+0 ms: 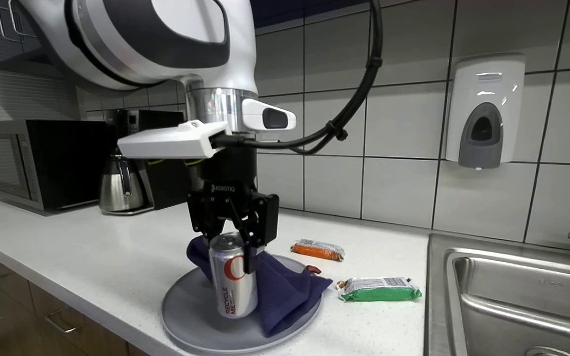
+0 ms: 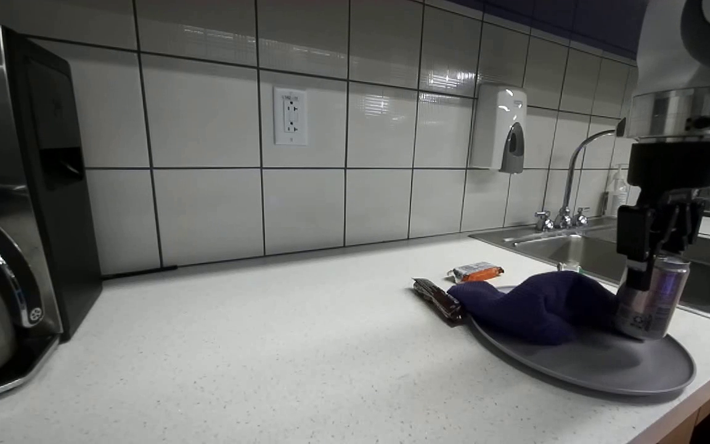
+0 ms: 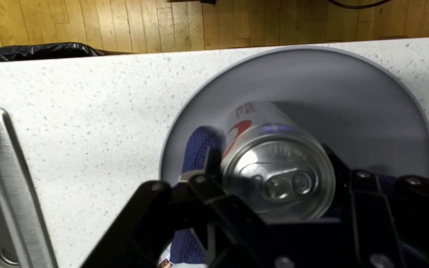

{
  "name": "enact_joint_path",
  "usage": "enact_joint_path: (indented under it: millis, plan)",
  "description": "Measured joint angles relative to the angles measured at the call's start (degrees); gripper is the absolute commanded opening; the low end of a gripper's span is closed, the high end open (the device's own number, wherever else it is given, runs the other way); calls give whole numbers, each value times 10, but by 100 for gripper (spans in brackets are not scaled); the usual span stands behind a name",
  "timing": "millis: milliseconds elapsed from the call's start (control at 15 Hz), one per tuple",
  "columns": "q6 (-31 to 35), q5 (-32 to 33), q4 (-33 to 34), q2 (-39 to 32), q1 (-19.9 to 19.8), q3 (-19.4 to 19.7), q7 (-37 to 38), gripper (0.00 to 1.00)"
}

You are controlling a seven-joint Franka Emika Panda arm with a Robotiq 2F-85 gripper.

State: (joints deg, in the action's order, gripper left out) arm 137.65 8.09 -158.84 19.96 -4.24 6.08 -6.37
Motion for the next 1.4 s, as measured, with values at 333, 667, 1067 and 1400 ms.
enact_joint_path:
  millis: [333, 667, 1067, 1400]
  plan:
    - [-43, 0, 2, 51, -2, 7, -10, 39]
    - [-69, -1, 12, 84, 6, 5, -12, 39]
    - [-69, -25, 17, 83, 43, -10, -12, 39]
    - [-68, -45, 22, 75, 70, -32, -11, 39]
